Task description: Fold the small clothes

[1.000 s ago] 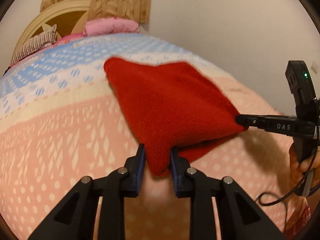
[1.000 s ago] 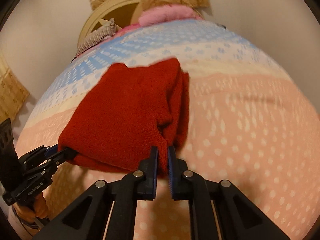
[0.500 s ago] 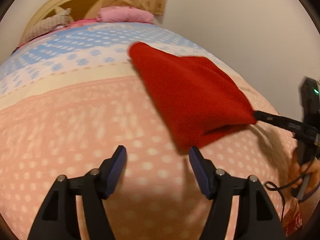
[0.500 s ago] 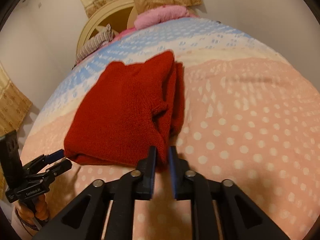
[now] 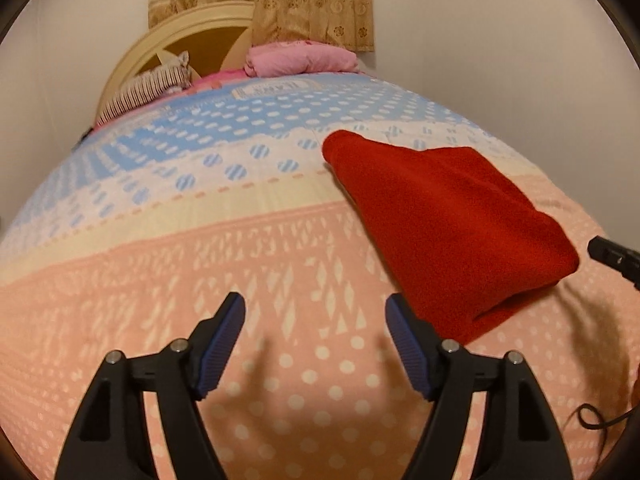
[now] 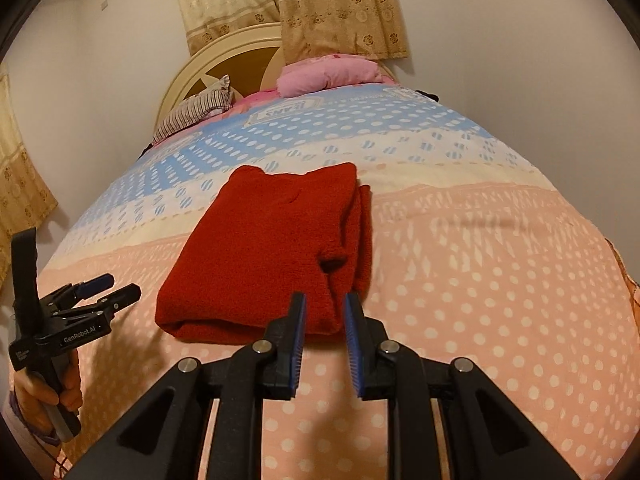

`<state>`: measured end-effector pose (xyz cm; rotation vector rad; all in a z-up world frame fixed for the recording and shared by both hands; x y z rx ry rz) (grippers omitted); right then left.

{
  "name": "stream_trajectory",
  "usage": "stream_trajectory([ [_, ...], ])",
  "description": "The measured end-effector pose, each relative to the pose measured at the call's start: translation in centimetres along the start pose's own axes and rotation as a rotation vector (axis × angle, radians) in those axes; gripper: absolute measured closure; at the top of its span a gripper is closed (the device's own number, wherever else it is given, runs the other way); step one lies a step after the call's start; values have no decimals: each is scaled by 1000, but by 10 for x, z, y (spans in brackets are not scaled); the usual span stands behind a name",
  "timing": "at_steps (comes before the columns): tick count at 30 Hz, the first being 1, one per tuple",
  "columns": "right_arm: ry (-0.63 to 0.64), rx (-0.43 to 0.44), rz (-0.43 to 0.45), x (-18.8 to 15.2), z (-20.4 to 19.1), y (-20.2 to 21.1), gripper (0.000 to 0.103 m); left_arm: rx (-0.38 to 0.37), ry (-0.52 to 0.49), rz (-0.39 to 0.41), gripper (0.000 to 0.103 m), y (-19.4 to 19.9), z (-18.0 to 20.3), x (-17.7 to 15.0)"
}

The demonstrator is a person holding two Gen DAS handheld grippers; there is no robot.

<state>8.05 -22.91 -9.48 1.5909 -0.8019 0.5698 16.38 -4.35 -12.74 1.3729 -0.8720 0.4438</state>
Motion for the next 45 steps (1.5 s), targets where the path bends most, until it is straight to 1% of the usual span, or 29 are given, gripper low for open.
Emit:
stream_trajectory([
  [2,-6,2,-2,0,-2,-2,83,29,-16,8,28,-1,-1,2],
  [4,-5,3,1,2,-4,-4,83,40,-13,6,28,-2,-2,4],
  [9,3,10,18,10,-13,-6,83,41,13,-5,28,-5,-4,6],
  [13,23,15,21,13,-23,-9,83,46,9,-2,27,-5,-5,7],
  [15,33,14,21,14,-26,-9,83,46,10,-1,25,-4,-4,7],
  [19,35,15,28,21,-31,-13,83,48,8,-1,24,-5,-3,8],
  [20,37,15,31,24,-32,-16,83,42,10,-1,24,-5,-3,9],
  [23,46,4,8,30,-34,-33,83,-11,45,5,24,-7,1,22],
  [24,46,1,-4,30,-33,-42,83,-38,68,11,23,-7,3,29],
  [26,43,-9,-33,29,-27,-57,83,-93,111,23,16,-11,8,40],
  [29,14,4,-84,22,-14,-76,83,-141,141,33,16,-25,24,47],
  [32,-26,3,-83,17,2,-82,83,-124,129,-33,15,-51,41,34],
  [33,-52,13,-90,16,8,-84,83,-123,131,-62,15,-61,44,25],
  [34,-70,14,-99,15,13,-87,81,-131,142,-72,12,-66,45,19],
  [35,-79,5,-106,15,17,-90,63,-138,161,-74,8,-68,44,16],
  [37,-92,-36,-135,14,28,-96,44,-156,188,-80,7,-65,38,18],
  [38,-108,-22,-141,15,32,-96,44,-176,189,-83,7,-63,34,21],
  [40,-158,43,-146,21,38,-91,44,-193,183,-72,7,-57,28,31],
  [41,-182,63,-116,29,43,-83,42,-193,188,-49,7,-54,23,40],
  [43,-191,58,-45,45,49,-71,42,-195,200,-11,7,-54,18,57],
  [44,-192,59,-22,54,52,-69,42,-203,208,-4,7,-57,16,68],
  [45,-191,64,-22,62,54,-72,42,-213,223,-7,7,-63,15,77],
])
Point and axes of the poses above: each gripper's, at about its wrist camera, not at the fingertips, and y roughly against the way its jaws point, z to its right, x to its top, the point moved 5 cm from there along -y, roughly the way its jaws point, and after that the axes turned 2 degrees about z, right-handed, at the moved point
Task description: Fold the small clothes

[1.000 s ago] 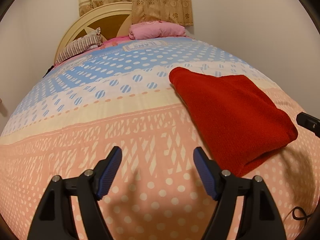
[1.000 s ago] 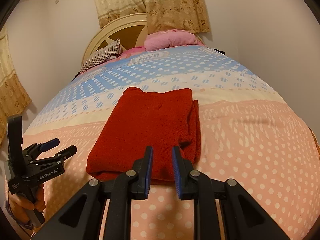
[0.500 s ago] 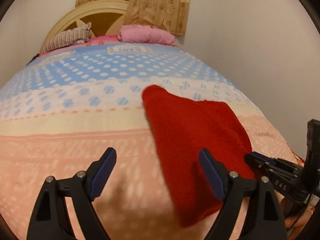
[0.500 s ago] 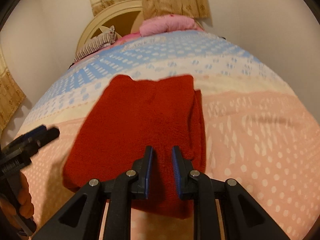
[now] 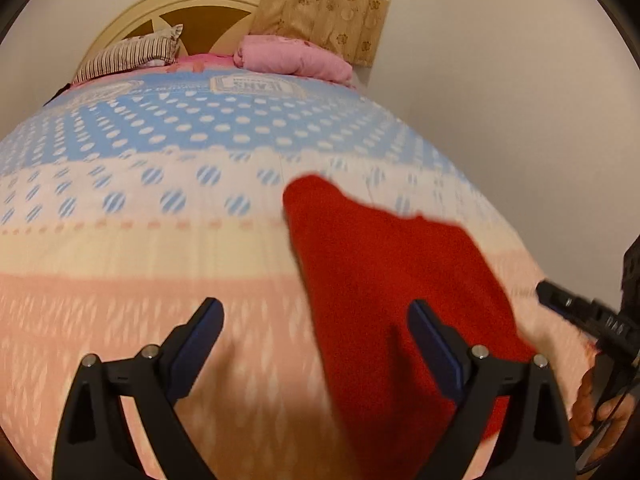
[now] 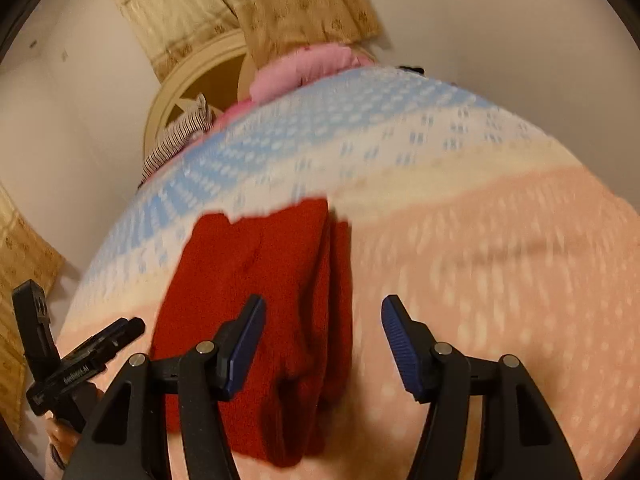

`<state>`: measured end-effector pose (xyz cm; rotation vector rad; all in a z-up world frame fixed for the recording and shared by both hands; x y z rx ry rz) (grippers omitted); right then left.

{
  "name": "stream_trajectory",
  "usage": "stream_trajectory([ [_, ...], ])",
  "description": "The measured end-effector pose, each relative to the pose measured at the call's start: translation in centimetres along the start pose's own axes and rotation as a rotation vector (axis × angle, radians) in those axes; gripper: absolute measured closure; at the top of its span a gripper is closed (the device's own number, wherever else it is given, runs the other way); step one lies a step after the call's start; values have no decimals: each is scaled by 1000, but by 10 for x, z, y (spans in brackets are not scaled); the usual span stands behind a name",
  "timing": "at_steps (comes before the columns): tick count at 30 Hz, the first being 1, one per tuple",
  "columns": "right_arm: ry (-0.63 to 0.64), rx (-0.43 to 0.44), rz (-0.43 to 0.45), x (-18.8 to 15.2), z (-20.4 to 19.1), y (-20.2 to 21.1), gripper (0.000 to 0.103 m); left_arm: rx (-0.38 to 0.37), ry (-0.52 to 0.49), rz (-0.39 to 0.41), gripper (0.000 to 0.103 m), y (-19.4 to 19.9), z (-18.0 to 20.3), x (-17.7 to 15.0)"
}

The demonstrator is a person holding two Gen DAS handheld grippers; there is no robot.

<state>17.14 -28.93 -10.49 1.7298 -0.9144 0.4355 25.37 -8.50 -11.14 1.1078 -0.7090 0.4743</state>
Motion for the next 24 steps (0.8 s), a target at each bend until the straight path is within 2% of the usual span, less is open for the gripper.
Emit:
stream_trajectory([
  [2,9,-5,-14,11,-1,-12,42,-31,44,-5,7,-16,0,14],
  [6,19,10,-72,26,-3,-53,42,-18,77,-85,8,-58,4,14],
  [9,32,-7,-110,24,-2,-81,42,3,49,-140,8,-80,12,1],
  [11,31,19,-147,20,0,-97,42,27,18,-162,8,-89,14,-9],
  [13,36,47,-180,14,-1,-111,38,13,25,-145,8,-88,12,-10],
  [24,133,105,-172,22,-14,-138,22,18,-31,-116,7,-94,14,-6],
])
Point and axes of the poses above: each gripper's, at about its wrist camera, not at the fingertips, and y roughly against the way its jaws point, z to its right, x to its top, the point moved 5 cm from there along -y, roughly the way its jaws point, and after that the axes turned 2 degrees about z, right-handed, at the moved point
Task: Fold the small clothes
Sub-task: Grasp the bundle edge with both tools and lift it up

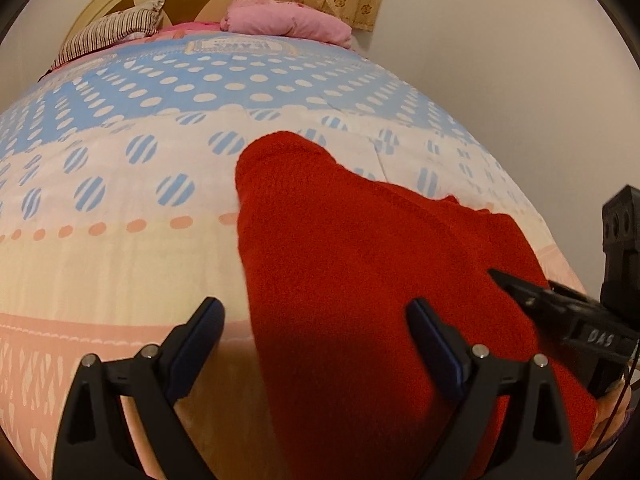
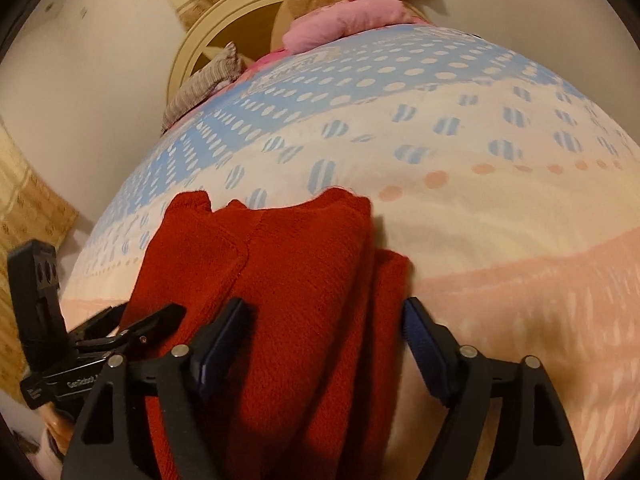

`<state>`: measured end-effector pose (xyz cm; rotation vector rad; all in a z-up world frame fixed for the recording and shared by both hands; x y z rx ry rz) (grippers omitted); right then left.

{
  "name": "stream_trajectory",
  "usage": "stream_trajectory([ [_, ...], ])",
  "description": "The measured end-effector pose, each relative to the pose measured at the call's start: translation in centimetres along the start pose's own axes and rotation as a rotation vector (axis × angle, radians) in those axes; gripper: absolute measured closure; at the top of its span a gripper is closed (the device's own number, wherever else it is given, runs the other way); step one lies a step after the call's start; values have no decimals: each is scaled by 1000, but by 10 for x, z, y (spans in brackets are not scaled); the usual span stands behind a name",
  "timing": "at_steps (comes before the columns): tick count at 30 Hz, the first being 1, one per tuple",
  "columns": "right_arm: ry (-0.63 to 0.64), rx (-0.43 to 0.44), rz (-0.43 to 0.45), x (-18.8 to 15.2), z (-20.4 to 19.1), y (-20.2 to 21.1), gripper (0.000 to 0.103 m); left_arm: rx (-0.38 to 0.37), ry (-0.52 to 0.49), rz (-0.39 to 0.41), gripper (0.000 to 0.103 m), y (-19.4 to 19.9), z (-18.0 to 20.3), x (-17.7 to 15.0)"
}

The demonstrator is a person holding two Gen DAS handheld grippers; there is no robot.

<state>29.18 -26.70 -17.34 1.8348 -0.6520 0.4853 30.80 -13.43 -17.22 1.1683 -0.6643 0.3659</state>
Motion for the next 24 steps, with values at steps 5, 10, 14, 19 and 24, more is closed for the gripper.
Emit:
stream_trajectory([
  [5,109,-47,-8,2,-16,-11,44,-37,-12,18,30,-1,4,2],
  [10,178,-75,15,0,-35,-6,68,-61,-75,68,64,8,18,3],
  [14,228,-168,34,-2,-50,8,71,-63,-73,76,73,19,17,3],
  [19,270,-238,117,-7,-77,52,71,-74,-95,113,74,47,23,1],
  [24,304,-258,195,-12,-110,94,71,-62,-118,182,74,95,26,0],
])
Point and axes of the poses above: each gripper's, at about its wrist camera, not at the fingertips, and y roughly against the way its jaws point, z to its right, x to its top, the point moved 5 cm from there along -y, roughly the way its jaws point, and after that the axes turned 2 degrees about z, right-handed, at the moved point
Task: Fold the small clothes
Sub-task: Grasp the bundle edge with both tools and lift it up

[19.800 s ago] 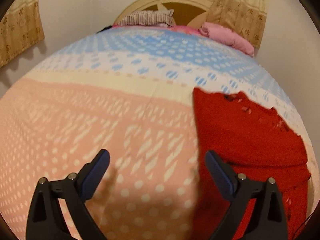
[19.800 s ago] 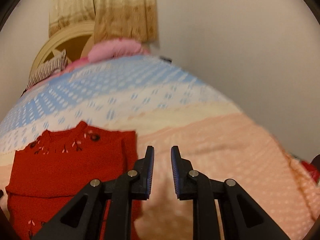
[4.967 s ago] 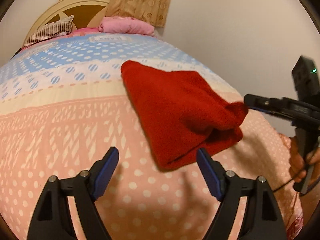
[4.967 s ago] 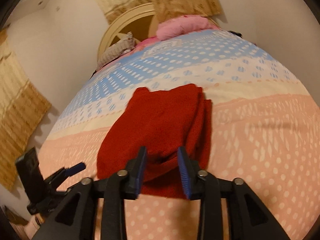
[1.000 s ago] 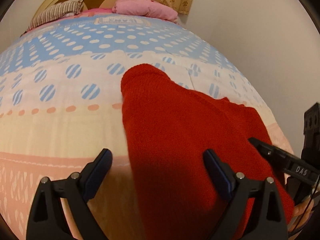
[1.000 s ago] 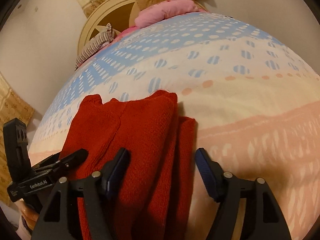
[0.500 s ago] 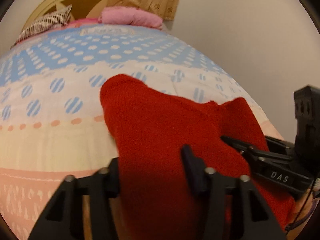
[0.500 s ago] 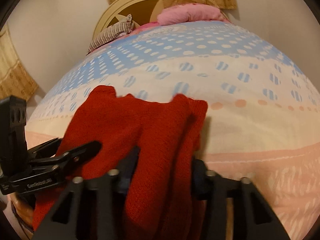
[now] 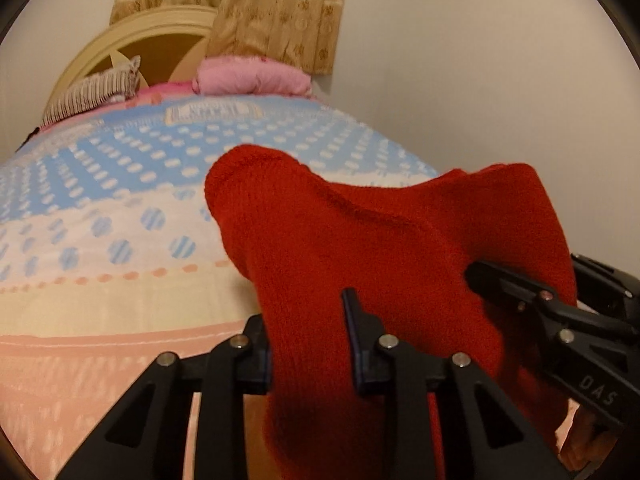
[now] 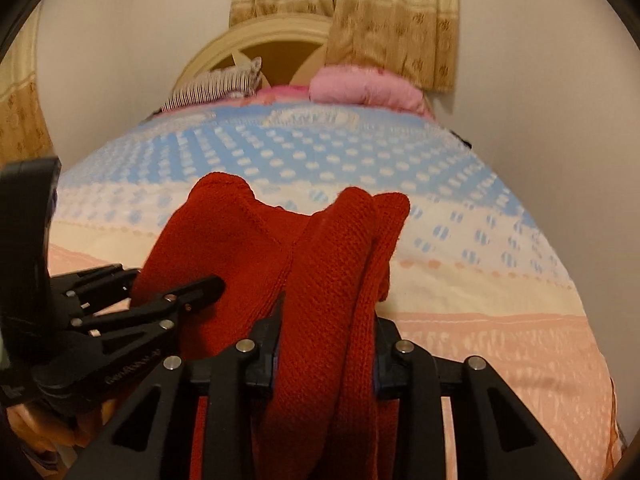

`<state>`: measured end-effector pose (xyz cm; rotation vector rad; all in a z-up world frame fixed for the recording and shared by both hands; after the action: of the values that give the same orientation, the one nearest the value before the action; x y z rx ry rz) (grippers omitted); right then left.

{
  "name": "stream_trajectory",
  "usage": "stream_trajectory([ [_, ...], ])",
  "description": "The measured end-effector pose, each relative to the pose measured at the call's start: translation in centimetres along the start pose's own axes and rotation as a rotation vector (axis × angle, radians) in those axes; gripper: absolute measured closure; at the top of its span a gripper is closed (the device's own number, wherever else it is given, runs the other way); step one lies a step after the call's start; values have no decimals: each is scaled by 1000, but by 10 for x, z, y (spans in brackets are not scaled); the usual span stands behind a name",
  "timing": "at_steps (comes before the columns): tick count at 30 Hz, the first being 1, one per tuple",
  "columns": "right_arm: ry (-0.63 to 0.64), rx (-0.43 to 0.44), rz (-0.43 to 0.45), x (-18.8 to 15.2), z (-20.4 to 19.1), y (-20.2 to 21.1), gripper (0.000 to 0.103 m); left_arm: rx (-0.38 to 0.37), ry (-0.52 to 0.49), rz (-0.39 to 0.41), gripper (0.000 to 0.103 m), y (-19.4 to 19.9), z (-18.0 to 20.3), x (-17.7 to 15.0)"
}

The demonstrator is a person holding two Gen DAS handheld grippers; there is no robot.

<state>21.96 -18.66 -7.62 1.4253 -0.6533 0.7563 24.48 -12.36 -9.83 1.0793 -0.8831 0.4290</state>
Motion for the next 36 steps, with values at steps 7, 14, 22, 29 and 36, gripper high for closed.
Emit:
stream_trajectory([
  [7,-56,25,108,5,-28,66,71,-3,8,64,76,55,-6,0],
  [14,-54,6,186,2,-54,110,71,5,6,89,77,89,-9,-7],
  [22,-99,25,214,-2,-59,137,71,-2,15,105,78,109,-12,-7],
  [29,-82,24,261,-4,-69,168,71,-27,20,127,78,134,-12,-8],
  [36,-72,24,308,-8,-73,218,72,-74,-43,166,79,170,15,-3],
])
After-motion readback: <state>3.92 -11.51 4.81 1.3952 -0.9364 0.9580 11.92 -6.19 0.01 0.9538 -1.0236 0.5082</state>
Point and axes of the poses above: each gripper's, at about its wrist camera, not at the fingertips, and y roughly against the way its jaws point, z to its right, x to its top, the point moved 5 cm from there along -y, roughly the way its jaws point, and after that the axes turned 2 degrees about z, right-handed, at the moved point
